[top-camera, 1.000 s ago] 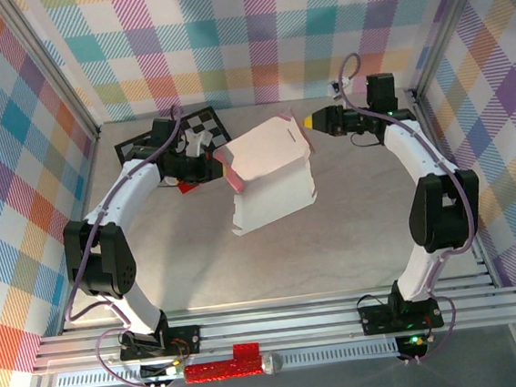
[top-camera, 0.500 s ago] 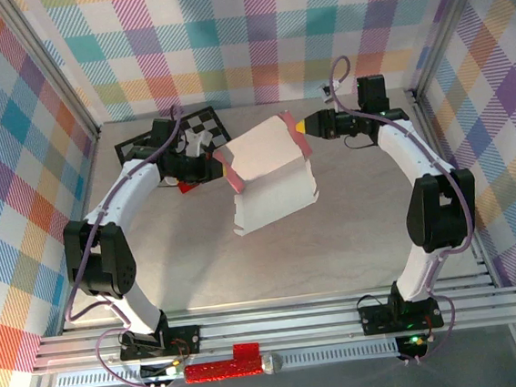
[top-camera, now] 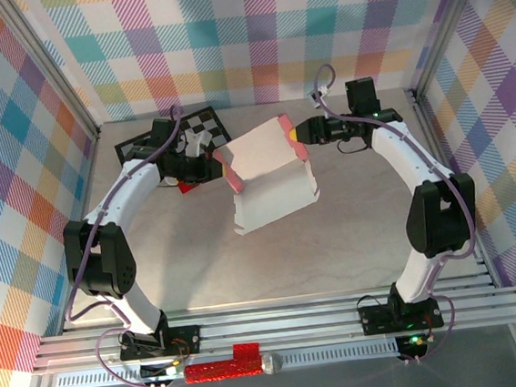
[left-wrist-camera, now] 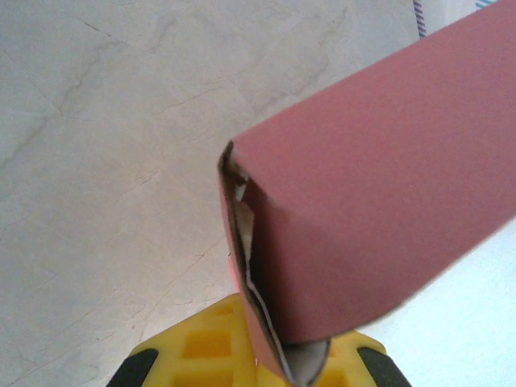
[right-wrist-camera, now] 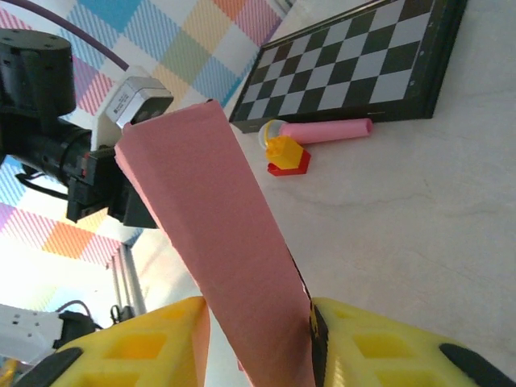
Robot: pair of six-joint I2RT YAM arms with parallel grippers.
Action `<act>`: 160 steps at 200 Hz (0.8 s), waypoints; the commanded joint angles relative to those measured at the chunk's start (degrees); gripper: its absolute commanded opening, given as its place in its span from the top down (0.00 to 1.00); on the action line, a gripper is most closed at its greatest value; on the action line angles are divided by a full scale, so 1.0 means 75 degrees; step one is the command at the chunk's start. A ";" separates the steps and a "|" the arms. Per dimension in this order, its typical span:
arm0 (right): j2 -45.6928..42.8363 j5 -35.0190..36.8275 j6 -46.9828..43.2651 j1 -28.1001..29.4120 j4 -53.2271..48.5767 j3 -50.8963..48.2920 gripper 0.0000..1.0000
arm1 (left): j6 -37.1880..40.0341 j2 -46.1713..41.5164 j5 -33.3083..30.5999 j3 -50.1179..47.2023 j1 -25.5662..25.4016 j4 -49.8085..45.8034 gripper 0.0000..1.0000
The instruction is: Fold the paper box
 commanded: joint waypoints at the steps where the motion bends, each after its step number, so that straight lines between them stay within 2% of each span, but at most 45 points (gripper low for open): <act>1: -0.0395 0.0847 -0.0598 0.0215 -0.0394 0.0182 0.65 | -0.0026 0.0024 0.0210 0.0149 0.0063 0.0048 1.00; 52: -0.0402 0.2418 -0.1029 0.0788 -0.0863 0.0445 0.70 | -0.0026 -0.0037 0.0198 0.0088 0.0046 0.0053 1.00; 113: -0.0429 0.4632 -0.1217 0.1486 -0.0954 0.0488 0.70 | -0.0037 -0.0046 0.0135 0.0158 0.0028 -0.0018 1.00; 160: -0.0194 0.5636 -0.1066 0.1890 -0.1036 0.0633 0.73 | -0.0025 -0.0003 0.0129 0.0185 -0.0052 -0.0066 1.00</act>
